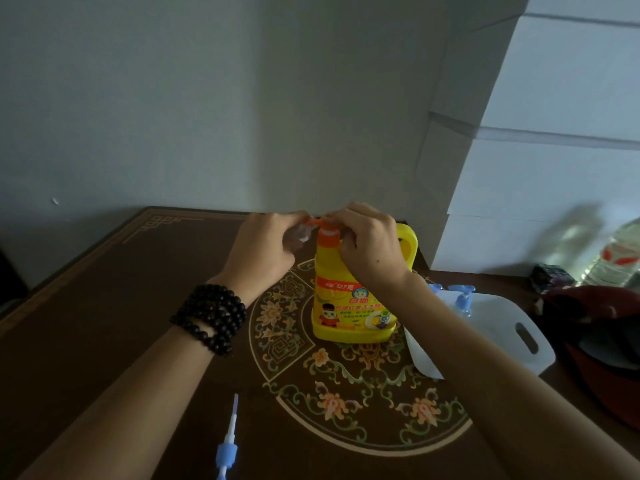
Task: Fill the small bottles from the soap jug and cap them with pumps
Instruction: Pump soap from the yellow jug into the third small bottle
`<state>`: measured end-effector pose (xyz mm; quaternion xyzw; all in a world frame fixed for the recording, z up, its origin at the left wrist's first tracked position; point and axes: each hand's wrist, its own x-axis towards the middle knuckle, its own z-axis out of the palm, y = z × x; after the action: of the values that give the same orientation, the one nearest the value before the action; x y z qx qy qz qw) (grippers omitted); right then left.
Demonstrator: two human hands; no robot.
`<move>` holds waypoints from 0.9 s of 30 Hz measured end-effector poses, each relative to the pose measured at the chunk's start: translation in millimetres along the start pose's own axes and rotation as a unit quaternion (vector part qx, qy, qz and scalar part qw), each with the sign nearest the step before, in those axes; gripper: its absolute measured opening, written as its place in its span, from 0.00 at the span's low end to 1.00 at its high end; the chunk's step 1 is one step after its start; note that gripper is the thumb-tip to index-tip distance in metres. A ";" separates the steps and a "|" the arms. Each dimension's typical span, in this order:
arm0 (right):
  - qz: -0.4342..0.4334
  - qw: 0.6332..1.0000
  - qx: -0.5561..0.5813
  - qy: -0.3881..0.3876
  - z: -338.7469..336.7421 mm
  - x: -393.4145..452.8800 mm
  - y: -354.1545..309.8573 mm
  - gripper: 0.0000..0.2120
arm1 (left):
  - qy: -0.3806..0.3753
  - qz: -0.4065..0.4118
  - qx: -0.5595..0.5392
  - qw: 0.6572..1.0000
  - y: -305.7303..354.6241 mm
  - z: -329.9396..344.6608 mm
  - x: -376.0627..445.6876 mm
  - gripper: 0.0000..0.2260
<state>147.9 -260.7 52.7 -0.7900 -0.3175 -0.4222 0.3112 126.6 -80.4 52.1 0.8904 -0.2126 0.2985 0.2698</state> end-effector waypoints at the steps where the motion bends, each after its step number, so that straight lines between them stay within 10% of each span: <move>1: 0.005 1.000 0.003 -0.002 -0.6 -0.2 -1.1 0.20 | -0.004 -0.003 -0.001 1.000 0.5 -0.2 -0.7 0.10; 27: -0.025 1.000 -0.014 -0.004 -11.6 10.0 -4.3 0.21 | -0.023 -0.031 0.011 0.999 9.0 -14.9 9.7 0.13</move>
<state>143.6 -264.5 67.5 -0.7875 -0.3328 -0.4314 0.2882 122.6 -80.3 71.6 0.9062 -0.1875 0.2721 0.2638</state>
